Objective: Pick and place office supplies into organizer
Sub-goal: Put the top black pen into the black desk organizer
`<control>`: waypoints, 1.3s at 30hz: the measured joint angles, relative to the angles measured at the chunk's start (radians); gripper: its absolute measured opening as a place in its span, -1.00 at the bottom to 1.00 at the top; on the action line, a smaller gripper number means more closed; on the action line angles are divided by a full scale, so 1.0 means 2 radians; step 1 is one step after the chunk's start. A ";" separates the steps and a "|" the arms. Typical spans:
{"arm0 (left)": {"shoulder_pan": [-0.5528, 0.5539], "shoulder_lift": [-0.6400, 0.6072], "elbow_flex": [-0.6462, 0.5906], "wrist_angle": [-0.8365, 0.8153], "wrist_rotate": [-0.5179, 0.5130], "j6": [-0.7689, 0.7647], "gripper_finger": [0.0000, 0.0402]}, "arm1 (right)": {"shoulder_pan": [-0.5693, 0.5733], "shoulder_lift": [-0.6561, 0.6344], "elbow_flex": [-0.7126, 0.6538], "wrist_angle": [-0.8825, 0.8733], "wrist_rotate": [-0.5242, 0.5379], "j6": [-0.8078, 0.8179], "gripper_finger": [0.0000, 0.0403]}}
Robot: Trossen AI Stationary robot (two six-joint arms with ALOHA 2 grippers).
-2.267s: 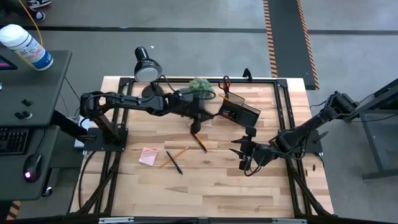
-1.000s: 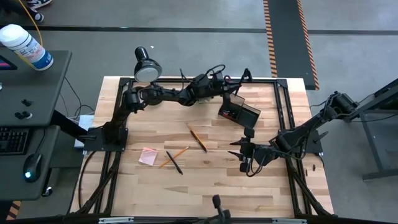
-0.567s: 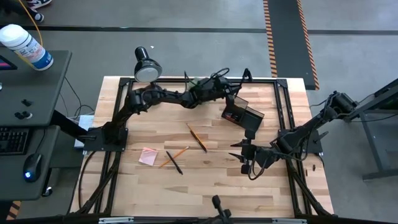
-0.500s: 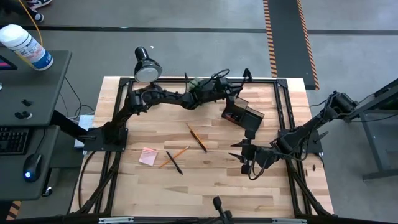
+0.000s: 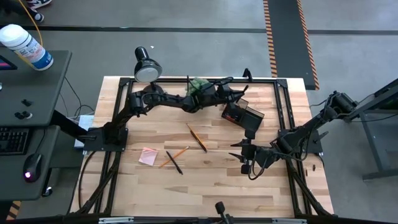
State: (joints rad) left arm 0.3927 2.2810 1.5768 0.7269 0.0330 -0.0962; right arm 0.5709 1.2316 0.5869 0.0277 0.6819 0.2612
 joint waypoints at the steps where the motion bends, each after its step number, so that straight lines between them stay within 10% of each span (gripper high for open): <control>1: 0.000 0.000 0.000 -0.001 0.000 0.003 -0.98 | 0.000 0.000 0.000 0.000 0.000 0.000 -0.28; 39: 0.000 -0.001 0.000 -0.015 -0.019 0.057 -0.90 | 0.000 0.000 0.000 0.000 0.002 0.000 -0.28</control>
State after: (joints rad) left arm 0.3923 2.2784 1.5768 0.6963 -0.0048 0.0185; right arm 0.5713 1.2316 0.5869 0.0279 0.6857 0.2607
